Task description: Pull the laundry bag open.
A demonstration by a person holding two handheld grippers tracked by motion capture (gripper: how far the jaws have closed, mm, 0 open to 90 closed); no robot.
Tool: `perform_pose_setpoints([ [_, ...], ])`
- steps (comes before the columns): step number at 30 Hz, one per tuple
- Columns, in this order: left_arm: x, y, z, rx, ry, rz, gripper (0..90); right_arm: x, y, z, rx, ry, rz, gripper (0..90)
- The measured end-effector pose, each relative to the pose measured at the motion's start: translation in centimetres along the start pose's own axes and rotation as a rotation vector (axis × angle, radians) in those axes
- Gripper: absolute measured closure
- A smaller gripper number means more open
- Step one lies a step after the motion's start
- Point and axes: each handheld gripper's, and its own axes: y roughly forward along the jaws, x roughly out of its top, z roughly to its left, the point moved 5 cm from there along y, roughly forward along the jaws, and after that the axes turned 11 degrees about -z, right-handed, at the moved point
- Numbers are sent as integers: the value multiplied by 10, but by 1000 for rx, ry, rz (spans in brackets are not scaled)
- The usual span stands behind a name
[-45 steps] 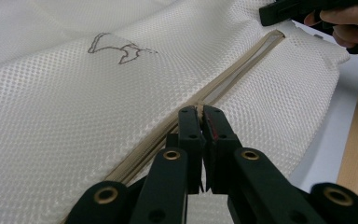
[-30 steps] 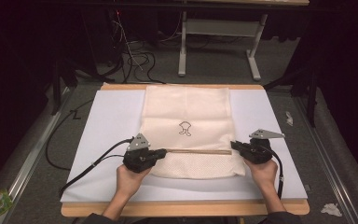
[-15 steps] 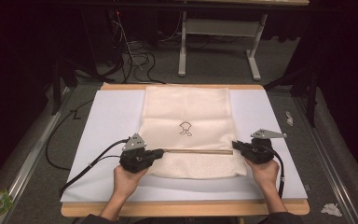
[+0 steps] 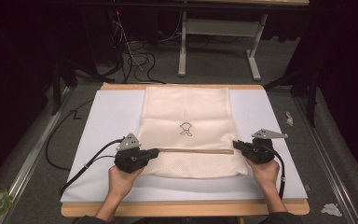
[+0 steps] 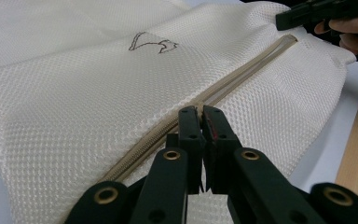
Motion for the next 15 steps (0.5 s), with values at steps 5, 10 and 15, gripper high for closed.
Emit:
perform_pose_setpoints([
  [5, -1, -2, 1, 2, 1, -5, 872, 2, 0, 1, -5, -8, 5, 879],
  [10, 1, -10, 6, 3, -20, -27, 872, 4, -3, -3, -8, 0, 1, 879],
  [15, 1, -10, 8, 6, -22, -26, 872, 5, -3, -1, -7, -5, -1, 879],
])
